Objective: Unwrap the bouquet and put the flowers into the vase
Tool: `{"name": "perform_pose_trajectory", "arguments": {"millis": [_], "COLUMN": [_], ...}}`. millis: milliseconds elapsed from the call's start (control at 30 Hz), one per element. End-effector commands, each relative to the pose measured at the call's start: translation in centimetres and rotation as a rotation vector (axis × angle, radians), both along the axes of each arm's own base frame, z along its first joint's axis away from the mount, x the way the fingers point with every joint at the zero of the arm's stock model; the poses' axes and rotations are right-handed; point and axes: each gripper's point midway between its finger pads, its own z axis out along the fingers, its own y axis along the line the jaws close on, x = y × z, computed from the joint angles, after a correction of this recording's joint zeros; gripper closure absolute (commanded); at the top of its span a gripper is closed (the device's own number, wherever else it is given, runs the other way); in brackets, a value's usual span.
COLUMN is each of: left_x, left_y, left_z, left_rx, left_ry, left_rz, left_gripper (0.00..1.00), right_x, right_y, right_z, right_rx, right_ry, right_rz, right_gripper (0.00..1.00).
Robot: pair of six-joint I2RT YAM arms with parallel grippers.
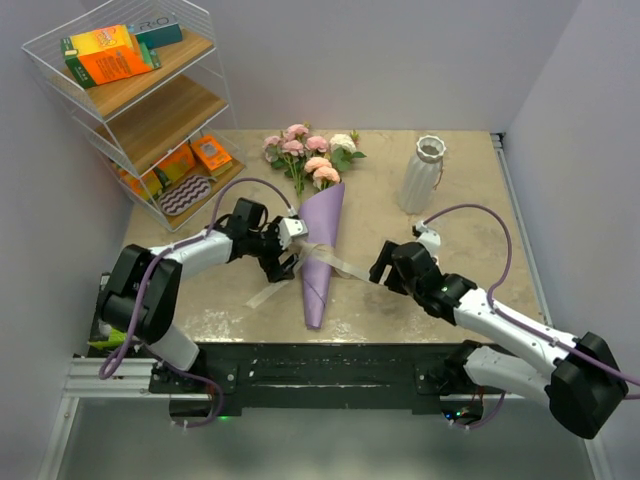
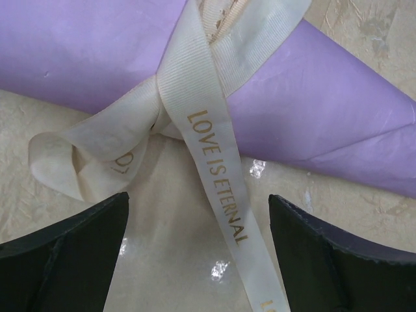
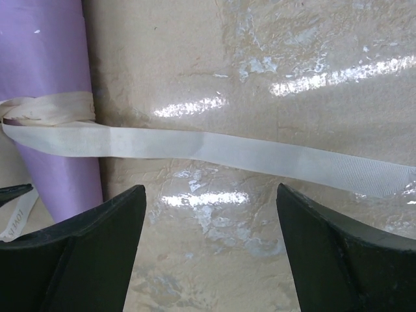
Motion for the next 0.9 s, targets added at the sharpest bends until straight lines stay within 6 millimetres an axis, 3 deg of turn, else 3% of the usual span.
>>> {"name": "perform_pose_trajectory", "arguments": {"millis": [0, 100, 200, 233, 300, 333, 400, 433, 500, 533, 600, 700, 867], "left_x": [1.2, 1.3, 1.3, 1.3, 1.2, 1.3, 1.4, 1.6, 2.0, 2.3, 3.0, 3.9, 4.9], "left_y": [-2.1, -2.4, -2.6, -2.6, -2.6, -2.6, -2.4, -2.1, -1.9, -1.5, -0.9, -0.2, 1.8], "left_z": [0.9, 0.6, 0.5, 0.4, 0.5, 0.7, 1.1, 1.2, 2.0, 2.2, 2.9, 3.9, 4.9], "left_rx": [-0.072, -0.069, -0.074, -0.072, -0.073, -0.071, -0.064, -0.054, -0.049, -0.032, -0.013, -0.009, 0.018], "left_ry": [-0.016, -0.009, -0.008, -0.008, -0.008, -0.012, -0.024, -0.035, -0.061, -0.075, -0.096, -0.100, -0.119], "left_rz": [-0.053, -0.059, -0.064, -0.060, -0.058, -0.052, -0.039, -0.027, -0.007, 0.011, 0.066, 0.127, 0.224], "left_gripper": [0.13, 0.23, 0.42, 0.58, 0.73, 0.88, 1.00, 1.00, 1.00, 1.00, 1.00, 1.00, 1.00], "right_x": [-0.3, -0.8, -0.5, -0.2, 0.6, 1.2, 1.9, 2.4, 2.3, 2.5, 1.8, 1.3, 1.4], "right_y": [-0.4, -0.6, -0.2, 0.3, 1.0, 1.5, 2.1, 2.9, 2.8, 3.6, 3.2, 3.9, 4.6], "right_z": [-0.6, -1.7, -1.9, -1.5, -1.3, -0.6, -0.7, 0.0, -1.1, -0.5, -2.1, -2.8, -3.5], "right_rx": [-0.025, -0.042, -0.021, -0.009, -0.007, -0.008, -0.071, -0.086, -0.208, -0.239, -0.381, -0.485, -0.508], "right_ry": [0.005, 0.035, 0.026, 0.016, -0.004, -0.023, -0.032, -0.048, -0.020, -0.032, 0.015, 0.016, 0.008], "right_rz": [0.003, -0.007, -0.012, -0.007, 0.016, 0.028, 0.099, 0.136, 0.206, 0.232, 0.272, 0.297, 0.310], "right_gripper": [0.16, 0.16, 0.16, 0.16, 0.16, 0.15, 0.14, 0.14, 0.14, 0.14, 0.14, 0.14, 0.14]}}
